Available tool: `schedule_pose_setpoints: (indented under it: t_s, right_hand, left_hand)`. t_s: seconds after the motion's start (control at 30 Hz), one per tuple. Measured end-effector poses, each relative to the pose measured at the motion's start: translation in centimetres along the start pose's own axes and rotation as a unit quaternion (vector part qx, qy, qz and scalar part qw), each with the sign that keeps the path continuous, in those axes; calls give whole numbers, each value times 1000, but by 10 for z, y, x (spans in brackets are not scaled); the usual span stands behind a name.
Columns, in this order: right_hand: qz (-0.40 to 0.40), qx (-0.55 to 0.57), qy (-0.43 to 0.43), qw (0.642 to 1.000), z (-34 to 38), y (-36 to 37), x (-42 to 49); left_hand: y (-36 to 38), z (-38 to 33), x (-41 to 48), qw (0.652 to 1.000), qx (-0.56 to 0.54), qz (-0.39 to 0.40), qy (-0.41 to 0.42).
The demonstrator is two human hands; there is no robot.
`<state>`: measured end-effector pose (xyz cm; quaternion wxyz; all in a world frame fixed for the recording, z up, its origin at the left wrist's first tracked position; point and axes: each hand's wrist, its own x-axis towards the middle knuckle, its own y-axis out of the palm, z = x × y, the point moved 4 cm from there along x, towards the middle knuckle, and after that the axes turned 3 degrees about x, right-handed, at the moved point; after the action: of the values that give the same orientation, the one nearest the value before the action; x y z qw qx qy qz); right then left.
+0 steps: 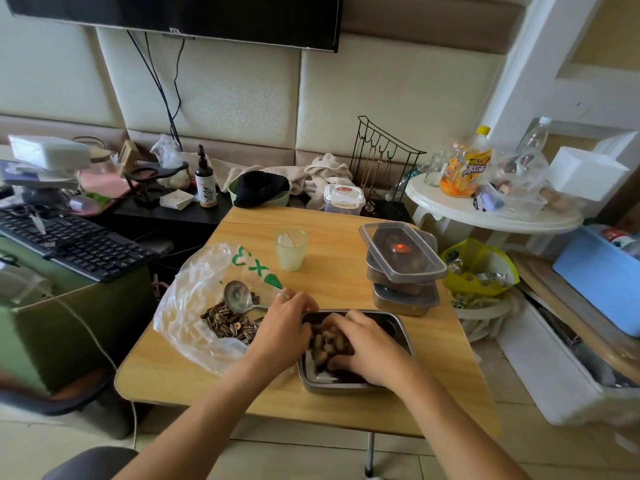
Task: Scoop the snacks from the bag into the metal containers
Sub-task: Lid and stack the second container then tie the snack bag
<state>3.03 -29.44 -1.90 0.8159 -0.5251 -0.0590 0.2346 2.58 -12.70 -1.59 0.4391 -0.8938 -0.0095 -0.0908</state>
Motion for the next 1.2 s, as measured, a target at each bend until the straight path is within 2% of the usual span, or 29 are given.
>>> schedule_pose_setpoints:
  t_s: [0.2,0.33,0.43,0.5,0.6,0.67,0.77,0.93,1.07,1.13,1.2]
  right_hand:
    - [-14,-44,-3,999,16,3,5]
    - [28,-17,19,999,12,-2,8]
    - [55,1,16,998,12,-17,7]
    - [21,11,11,1000,14,-34,7]
    - [-92,28,10,995,17,-56,15]
    - [-160,42,0,986,18,-63,28]
    - [-213,37,-15,976,25,-61,53]
    - [-219,45,-38,974,44,-44,102]
    - [-246,112,-45,962,57,-41,136]
    - [-232,146,-33,961,62,-39,156]
    - [-183,148,-9,972,65,-33,175]
  left_hand:
    - [0,0,0,1000,-7,-5,10]
    - [-2,3,-1,1000,-20,-4,20]
    - [-10,11,-1,998,-43,-35,31]
    - [-17,18,0,996,-44,-65,30]
    - [-30,32,3,994,-48,-100,5]
    - [-38,43,5,993,-29,-109,-27]
    - [-49,61,7,992,-6,-107,-67]
    - [-63,84,10,989,19,-108,-96]
    - [-70,91,12,989,10,-114,-90]
    - [-71,91,13,990,5,-108,-92]
    - [-71,91,17,990,-2,-105,-91]
